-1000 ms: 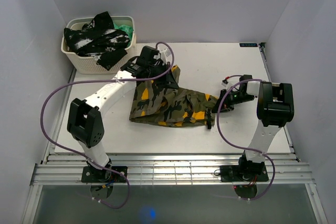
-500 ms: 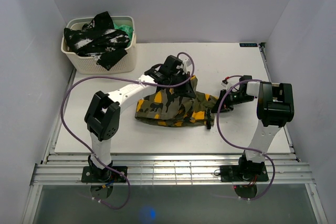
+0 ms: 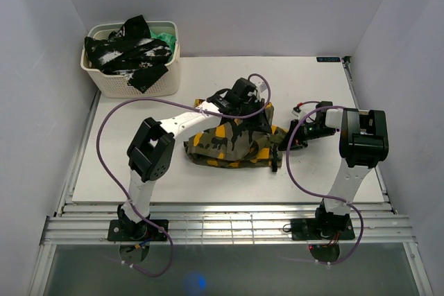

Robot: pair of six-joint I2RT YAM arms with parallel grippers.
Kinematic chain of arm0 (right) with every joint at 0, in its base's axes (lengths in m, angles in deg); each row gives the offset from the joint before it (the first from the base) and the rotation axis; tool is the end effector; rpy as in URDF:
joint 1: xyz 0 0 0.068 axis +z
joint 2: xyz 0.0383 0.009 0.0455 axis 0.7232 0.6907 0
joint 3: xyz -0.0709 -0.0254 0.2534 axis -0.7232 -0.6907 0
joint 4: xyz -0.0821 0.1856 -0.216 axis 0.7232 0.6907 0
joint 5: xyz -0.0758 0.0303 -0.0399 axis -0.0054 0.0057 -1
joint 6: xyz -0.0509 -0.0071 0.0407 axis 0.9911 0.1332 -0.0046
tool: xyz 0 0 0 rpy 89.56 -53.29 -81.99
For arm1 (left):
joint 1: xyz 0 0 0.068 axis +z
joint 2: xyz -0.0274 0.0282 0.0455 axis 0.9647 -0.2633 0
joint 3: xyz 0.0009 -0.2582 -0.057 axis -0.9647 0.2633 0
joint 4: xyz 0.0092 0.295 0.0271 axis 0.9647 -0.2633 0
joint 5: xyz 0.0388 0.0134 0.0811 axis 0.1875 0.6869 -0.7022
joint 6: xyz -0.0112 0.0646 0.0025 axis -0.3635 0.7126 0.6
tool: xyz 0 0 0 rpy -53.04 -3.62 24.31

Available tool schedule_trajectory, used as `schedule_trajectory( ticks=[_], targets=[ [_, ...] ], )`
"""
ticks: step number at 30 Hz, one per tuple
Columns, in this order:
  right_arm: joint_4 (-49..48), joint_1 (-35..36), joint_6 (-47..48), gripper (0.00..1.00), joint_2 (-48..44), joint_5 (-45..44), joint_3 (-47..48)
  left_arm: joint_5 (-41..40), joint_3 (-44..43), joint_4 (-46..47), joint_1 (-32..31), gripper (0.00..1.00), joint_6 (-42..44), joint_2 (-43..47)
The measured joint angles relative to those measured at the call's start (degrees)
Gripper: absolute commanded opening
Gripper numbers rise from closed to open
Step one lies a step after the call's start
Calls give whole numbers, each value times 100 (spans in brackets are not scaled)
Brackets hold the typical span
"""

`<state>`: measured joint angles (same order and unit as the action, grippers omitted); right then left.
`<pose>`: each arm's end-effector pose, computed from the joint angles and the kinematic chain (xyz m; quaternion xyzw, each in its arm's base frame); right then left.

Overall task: Fold and stack the trousers
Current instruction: Fold the trousers

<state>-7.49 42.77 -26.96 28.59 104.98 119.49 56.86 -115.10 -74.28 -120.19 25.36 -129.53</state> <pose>0.3498 0.0185 0.0578 -0.0756 0.8977 0.4198 0.1104 0.3406 -0.3764 0.2134 0.1218 0.8932 -0.4055 0.1516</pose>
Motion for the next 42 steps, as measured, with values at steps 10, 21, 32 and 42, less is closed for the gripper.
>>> schedule_trajectory(
  ticks=[10, 21, 32, 42],
  targets=[
    [2, 0, 7, 8, 0, 0, 2, -13, -96, 68, -214, 0, -120, -341],
    [7, 0, 22, 8, 0, 4, 2, -79, -402, 361, -286, 0, -267, -717],
    [11, 0, 28, 8, 0, 9, 2, -103, -435, 645, -361, 0, -452, -1261],
    [17, 0, 66, 8, 2, 17, 2, -151, -457, 881, -409, 0, -509, -1270]
  ],
)
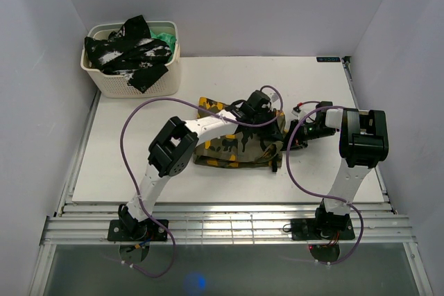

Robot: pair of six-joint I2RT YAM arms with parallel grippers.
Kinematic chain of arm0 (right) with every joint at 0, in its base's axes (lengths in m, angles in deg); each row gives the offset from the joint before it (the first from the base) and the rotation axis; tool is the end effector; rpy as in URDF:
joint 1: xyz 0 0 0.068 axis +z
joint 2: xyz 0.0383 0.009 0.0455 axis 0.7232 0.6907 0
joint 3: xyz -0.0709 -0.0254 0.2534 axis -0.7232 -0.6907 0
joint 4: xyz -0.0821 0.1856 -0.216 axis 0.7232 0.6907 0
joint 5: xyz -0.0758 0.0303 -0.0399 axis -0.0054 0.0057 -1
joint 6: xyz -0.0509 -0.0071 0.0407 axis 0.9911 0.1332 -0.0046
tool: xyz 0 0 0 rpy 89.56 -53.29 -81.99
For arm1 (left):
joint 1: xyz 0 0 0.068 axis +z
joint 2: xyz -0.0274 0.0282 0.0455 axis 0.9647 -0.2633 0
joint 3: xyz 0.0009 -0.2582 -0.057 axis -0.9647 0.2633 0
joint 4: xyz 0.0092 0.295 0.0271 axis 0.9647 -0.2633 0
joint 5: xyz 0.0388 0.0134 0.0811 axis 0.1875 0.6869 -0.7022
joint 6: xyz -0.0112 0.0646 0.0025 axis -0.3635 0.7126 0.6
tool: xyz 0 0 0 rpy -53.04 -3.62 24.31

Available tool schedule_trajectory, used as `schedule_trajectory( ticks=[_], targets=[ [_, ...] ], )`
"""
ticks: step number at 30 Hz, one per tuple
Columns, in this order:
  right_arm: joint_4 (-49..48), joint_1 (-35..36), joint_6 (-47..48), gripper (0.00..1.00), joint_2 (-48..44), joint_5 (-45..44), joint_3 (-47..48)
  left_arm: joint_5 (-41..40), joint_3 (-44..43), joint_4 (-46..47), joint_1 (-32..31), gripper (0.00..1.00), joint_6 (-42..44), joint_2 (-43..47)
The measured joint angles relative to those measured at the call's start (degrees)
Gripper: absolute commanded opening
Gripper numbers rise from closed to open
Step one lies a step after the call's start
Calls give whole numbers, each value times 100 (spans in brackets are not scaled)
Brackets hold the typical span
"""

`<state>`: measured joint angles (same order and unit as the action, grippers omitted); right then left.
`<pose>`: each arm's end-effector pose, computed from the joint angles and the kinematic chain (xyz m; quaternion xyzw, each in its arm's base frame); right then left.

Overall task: Fold and stack the trousers
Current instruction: Fold the trousers

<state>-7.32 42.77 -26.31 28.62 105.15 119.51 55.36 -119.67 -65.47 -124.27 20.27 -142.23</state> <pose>0.3496 0.0186 0.0577 -0.0801 0.8968 0.4207 0.1115 0.3395 -0.4289 0.1435 0.1099 0.8945 -0.4128 0.1321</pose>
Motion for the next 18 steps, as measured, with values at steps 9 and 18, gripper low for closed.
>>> schedule_trajectory(
  ticks=[9, 18],
  targets=[
    [33, 0, 7, 8, 2, 0, 2, -90, -63, 173, -96, 11, -31, -162],
    [501, -44, 310, 15, 2, -234, 323, -44, -114, 271, -94, 71, 205, -271]
  ],
)
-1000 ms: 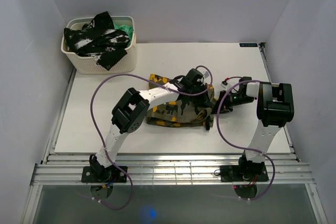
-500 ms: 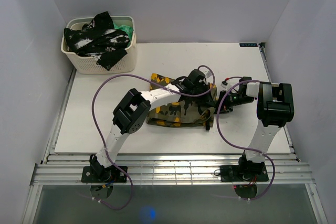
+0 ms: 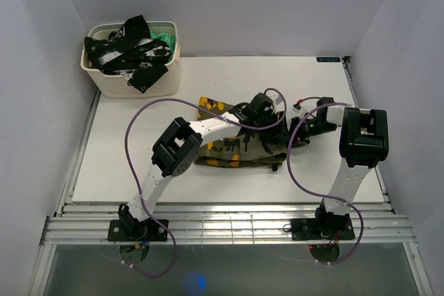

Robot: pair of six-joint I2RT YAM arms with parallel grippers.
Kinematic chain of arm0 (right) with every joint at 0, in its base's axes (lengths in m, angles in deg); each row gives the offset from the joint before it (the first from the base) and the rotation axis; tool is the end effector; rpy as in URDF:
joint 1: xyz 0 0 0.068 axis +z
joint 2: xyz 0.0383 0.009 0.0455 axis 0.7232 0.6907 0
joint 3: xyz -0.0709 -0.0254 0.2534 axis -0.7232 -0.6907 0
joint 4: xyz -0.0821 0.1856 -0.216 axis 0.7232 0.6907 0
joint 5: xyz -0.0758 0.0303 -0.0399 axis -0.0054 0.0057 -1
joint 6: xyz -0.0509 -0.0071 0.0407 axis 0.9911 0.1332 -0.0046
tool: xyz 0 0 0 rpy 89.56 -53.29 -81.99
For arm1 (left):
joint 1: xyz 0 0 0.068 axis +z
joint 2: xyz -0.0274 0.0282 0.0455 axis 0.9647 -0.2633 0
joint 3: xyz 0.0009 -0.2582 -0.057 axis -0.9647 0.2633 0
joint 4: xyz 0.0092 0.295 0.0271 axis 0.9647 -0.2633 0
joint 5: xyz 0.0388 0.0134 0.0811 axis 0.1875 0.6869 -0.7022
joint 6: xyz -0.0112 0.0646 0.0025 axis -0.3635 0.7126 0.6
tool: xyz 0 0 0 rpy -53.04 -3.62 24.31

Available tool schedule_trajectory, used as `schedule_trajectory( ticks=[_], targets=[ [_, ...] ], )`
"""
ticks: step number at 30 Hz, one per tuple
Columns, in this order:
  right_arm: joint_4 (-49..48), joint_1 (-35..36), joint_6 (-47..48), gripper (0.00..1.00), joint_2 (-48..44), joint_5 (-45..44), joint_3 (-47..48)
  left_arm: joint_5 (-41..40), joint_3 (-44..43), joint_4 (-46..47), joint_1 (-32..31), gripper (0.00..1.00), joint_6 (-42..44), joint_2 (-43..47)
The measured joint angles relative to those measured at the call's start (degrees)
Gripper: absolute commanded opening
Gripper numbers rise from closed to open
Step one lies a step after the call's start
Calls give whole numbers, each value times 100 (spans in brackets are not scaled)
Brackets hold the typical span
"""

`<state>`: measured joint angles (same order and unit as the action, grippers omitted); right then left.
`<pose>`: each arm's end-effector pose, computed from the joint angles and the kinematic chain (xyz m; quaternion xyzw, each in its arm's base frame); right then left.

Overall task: Fold and stack the trousers
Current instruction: Fold the trousers

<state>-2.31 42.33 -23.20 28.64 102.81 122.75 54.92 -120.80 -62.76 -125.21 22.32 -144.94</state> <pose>0.3568 0.0141 0.0683 -0.0941 0.9047 0.4012 0.1084 0.3381 -0.4407 0.1298 0.1333 0.8881 -0.4153 0.1454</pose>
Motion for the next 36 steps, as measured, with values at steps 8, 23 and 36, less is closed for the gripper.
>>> schedule_trajectory(
  ticks=[8, 23, 36],
  targets=[
    [1099, -597, 916, 57, -131, -608, 1178, 70, 577, -404, 243, 98, 905, 1261],
    [1237, 1222, 553, 81, -861, 1231, 1464, 4098, 4039, 1163, 3418, 67, 1086, 3845],
    [791, 964, 444, 76, 581, 2046, 50, 4710, 6116, 2813, 3982, 53, 101, 2323]
  ],
)
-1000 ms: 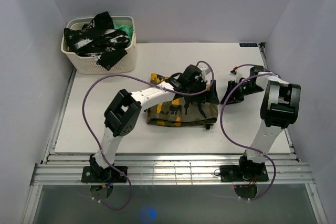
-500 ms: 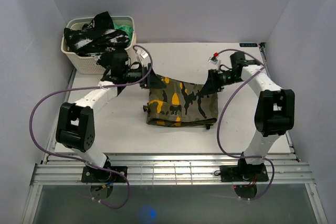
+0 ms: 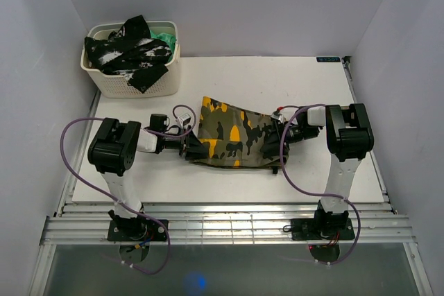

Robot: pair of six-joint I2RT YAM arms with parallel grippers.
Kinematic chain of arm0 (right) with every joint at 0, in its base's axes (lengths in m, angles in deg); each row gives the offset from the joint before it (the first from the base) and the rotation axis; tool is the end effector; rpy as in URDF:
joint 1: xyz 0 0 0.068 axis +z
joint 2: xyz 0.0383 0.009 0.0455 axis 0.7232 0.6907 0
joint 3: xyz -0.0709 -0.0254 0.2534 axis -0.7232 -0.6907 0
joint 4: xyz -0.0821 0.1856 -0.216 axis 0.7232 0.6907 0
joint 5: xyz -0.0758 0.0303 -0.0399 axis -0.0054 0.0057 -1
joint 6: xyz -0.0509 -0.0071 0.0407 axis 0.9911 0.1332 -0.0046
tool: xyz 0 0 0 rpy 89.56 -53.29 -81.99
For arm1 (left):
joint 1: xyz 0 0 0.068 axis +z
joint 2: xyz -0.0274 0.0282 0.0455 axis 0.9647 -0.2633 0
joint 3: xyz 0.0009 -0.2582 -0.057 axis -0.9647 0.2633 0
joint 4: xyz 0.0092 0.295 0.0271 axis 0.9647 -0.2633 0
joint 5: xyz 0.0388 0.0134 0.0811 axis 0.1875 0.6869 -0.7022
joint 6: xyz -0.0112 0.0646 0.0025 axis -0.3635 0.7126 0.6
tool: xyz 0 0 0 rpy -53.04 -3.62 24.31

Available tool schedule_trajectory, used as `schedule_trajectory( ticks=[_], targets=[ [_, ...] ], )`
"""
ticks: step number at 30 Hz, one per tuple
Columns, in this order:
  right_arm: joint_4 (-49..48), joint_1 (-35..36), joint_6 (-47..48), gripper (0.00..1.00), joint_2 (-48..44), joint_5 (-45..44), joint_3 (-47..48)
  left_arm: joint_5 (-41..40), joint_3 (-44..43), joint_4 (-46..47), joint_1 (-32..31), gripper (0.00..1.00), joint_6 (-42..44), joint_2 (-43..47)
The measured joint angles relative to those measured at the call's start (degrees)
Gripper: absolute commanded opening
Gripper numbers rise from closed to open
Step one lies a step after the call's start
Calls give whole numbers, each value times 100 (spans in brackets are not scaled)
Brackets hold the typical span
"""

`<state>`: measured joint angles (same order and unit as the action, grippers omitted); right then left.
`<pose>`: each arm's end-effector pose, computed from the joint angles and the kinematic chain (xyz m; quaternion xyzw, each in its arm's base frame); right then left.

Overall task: Fold and stack the trousers
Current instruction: Fold the trousers

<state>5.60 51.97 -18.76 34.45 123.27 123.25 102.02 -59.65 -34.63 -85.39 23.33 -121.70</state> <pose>0.3320 0.0814 0.0529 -0.1302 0.8114 0.5697 0.0072 0.3039 -0.1064 0.0424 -0.0316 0.7974 -0.6026 0.0029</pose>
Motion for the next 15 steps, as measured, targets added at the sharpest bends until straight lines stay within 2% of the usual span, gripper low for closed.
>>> schedule_trajectory(
  ticks=[8, 11, 15],
  targets=[
    [-59, -164, -223, 74, -22, -203, 42, 0, 107, 337, -17, 57, -223, 63],
    [264, -212, -44, 74, -140, -603, 275, -188, 345, 271, -122, 60, -101, 684],
    [673, -295, 396, 77, -450, -1123, 894, -337, 352, 79, -291, 63, 122, 2076]
  ],
)
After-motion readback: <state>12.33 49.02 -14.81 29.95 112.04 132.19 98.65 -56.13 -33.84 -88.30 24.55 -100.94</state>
